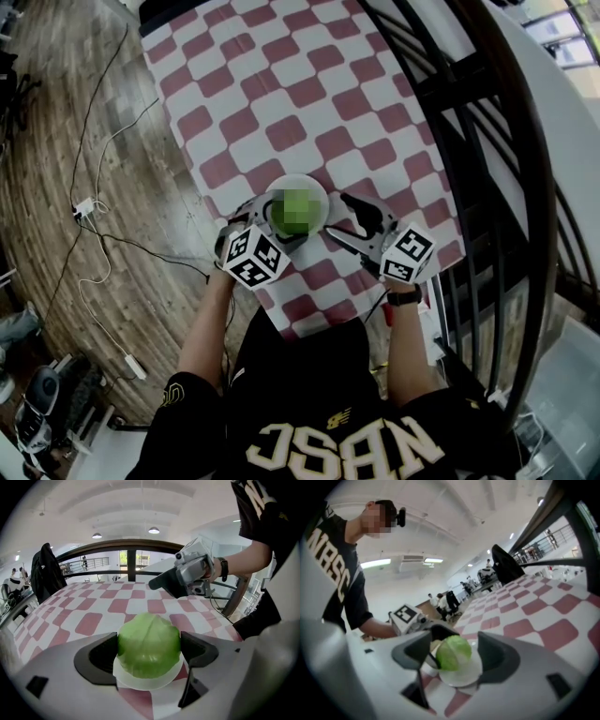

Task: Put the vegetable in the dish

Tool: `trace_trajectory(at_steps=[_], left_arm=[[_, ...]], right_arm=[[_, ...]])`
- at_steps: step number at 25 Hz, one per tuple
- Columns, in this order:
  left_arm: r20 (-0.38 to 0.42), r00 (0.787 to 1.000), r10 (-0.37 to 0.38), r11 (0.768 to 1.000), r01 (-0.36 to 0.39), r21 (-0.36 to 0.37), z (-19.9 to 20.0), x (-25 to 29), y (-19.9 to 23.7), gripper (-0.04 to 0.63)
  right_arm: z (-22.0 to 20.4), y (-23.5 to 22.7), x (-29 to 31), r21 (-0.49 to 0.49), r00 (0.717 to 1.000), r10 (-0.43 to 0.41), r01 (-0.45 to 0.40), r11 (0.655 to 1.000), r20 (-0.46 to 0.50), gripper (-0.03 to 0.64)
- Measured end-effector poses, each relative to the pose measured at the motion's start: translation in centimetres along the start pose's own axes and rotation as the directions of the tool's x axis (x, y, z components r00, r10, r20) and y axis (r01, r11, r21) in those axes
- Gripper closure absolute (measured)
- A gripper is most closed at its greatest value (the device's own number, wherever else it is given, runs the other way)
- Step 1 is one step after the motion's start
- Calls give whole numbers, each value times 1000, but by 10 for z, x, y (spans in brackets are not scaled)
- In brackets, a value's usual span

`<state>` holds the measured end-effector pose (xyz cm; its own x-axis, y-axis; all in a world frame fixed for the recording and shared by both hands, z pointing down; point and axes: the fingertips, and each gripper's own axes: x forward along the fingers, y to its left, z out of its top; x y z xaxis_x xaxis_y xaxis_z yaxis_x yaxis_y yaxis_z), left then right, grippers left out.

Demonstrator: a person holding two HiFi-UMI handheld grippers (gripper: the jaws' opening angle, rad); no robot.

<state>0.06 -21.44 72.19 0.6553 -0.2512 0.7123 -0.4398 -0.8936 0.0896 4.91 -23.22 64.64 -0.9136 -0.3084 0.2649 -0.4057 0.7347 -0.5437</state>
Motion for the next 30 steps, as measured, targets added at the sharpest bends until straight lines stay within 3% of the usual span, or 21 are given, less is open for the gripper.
trace_trajectory(at_steps=[5, 12, 17, 20, 22, 26, 30], left_arm=[[-28, 999, 40, 997, -42, -65, -6, 10, 7, 154], [-103, 993, 65, 998, -62, 34, -8, 29, 12, 153], [-101, 990, 101, 994, -103, -17, -19, 31, 9, 152], [-50, 989, 140, 989, -142, -49, -8, 9, 11, 152], [23, 983, 180, 978, -176, -116, 7, -19, 17, 152], [189, 941, 280, 941, -229, -250, 49, -74, 39, 153], [334, 868, 367, 905, -250, -344, 89, -136, 36, 191]], right_arm=[[-5, 8, -3, -4, 1000, 4, -4, 1000, -4, 305], [-1, 5, -3, -10, 999, -35, 35, 999, 6, 305], [9, 10, -11, -19, 994, -105, 105, 994, 35, 305], [27, 21, -16, -63, 982, -176, 181, 982, 64, 305], [41, 33, -19, -77, 971, -224, 230, 970, 80, 307], [61, 41, -26, -63, 943, -311, 319, 946, 119, 349], [86, 70, -40, -108, 908, -367, 393, 913, 201, 483]])
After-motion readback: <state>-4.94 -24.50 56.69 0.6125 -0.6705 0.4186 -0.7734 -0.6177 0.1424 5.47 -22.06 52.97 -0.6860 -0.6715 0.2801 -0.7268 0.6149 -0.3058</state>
